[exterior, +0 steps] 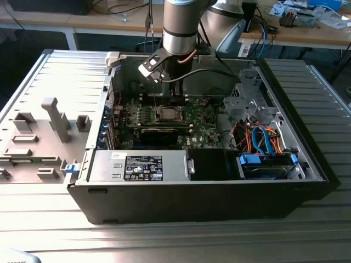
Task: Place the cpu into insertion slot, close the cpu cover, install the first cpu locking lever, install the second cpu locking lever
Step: 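Close the cpu cover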
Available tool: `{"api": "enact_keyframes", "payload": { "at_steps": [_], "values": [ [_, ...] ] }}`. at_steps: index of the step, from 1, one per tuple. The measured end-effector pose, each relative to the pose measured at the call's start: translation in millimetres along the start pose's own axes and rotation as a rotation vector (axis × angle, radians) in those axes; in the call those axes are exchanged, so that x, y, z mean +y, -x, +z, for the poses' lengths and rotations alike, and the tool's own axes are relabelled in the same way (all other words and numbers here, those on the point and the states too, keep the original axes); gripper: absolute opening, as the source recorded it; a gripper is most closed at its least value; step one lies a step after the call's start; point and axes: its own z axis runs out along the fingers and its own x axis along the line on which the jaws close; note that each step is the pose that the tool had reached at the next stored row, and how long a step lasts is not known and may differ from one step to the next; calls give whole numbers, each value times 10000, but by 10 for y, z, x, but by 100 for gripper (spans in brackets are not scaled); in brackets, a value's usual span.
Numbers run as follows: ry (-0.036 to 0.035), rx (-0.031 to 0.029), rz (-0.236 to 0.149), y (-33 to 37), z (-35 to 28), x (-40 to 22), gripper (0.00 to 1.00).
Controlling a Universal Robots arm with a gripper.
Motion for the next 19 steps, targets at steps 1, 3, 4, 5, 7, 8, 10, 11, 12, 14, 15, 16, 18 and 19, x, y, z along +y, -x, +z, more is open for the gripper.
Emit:
{"api": "enact_keyframes", "payload": {
  "at_steps": [1,3,4,5,7,8,10,11,12,14,15,16,18,19],
  "values": [
    [0,1,2,-1,4,-58,11],
    [-1,0,2,-2,22,-106,11],
    [0,0,1,-2,38,-117,11],
    [0,-1,1,-2,59,-138,11],
    [0,0,2,-2,90,-168,11],
    [0,1,2,-3,104,-176,11],
    [0,0,1,-3,129,-195,11],
    [0,0,1,-3,150,-212,11],
    [-1,-1,1,-3,168,-220,11],
    [0,1,1,-2,207,-225,11],
    [-1,-1,0,-2,229,-227,11],
    [0,0,1,-2,242,-229,11],
    [0,1,1,-2,269,-233,11],
    [0,0,1,-2,281,-234,11]
  ]
}}
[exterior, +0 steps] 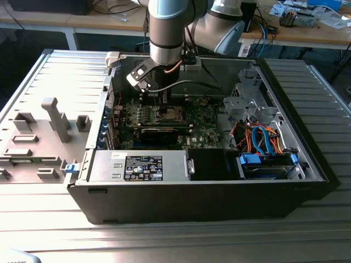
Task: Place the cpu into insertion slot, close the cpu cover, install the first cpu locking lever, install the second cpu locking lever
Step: 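Close the cpu cover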
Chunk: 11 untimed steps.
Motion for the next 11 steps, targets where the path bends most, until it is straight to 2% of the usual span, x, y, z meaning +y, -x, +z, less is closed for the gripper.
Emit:
{"api": "enact_keyframes", "payload": {
  "at_steps": [7,11],
  "values": [
    [-3,4,0,4,24,5,11],
    [0,13,1,6,29,68,11]
  ]
}}
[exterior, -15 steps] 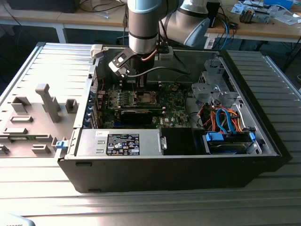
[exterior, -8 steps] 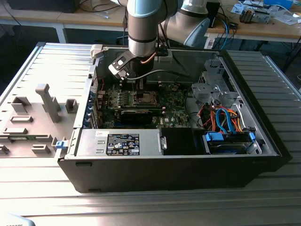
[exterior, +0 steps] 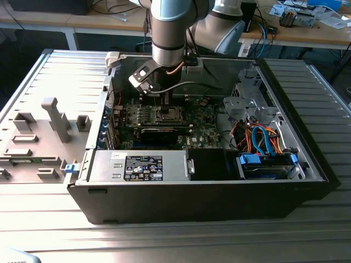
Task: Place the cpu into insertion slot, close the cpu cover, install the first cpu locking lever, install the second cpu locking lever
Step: 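Close the cpu cover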
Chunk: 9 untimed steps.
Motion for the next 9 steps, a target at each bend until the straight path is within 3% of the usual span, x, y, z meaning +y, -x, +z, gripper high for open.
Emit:
{"api": "enact_keyframes", "payload": {
  "at_steps": [3,6,9],
  "values": [
    [1,1,0,1,-2,42,11],
    [-21,6,-1,2,-11,122,11],
    [-31,1,-1,2,-67,151,11]
  ]
}}
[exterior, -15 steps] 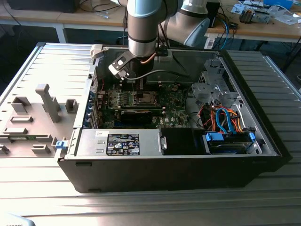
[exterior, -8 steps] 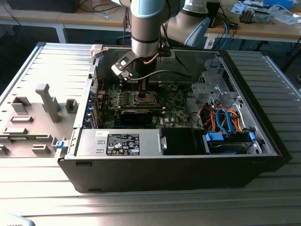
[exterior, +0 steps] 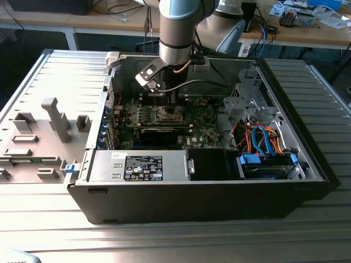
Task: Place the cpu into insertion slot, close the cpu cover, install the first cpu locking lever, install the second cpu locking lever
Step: 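Close the cpu cover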
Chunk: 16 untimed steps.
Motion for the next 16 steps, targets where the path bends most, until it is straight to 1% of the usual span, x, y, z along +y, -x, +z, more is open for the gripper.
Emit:
{"api": "enact_keyframes", "payload": {
  "at_steps": [3,8,9,10,11,16],
  "values": [
    [-1,0,2,-1,-59,5,11],
    [-1,-1,1,-1,-121,11,11],
    [-1,0,1,-1,-144,12,11],
    [-1,0,2,-2,-210,12,11],
    [1,8,1,-3,-341,12,11],
    [0,13,1,-3,-343,12,11]
  ]
}}
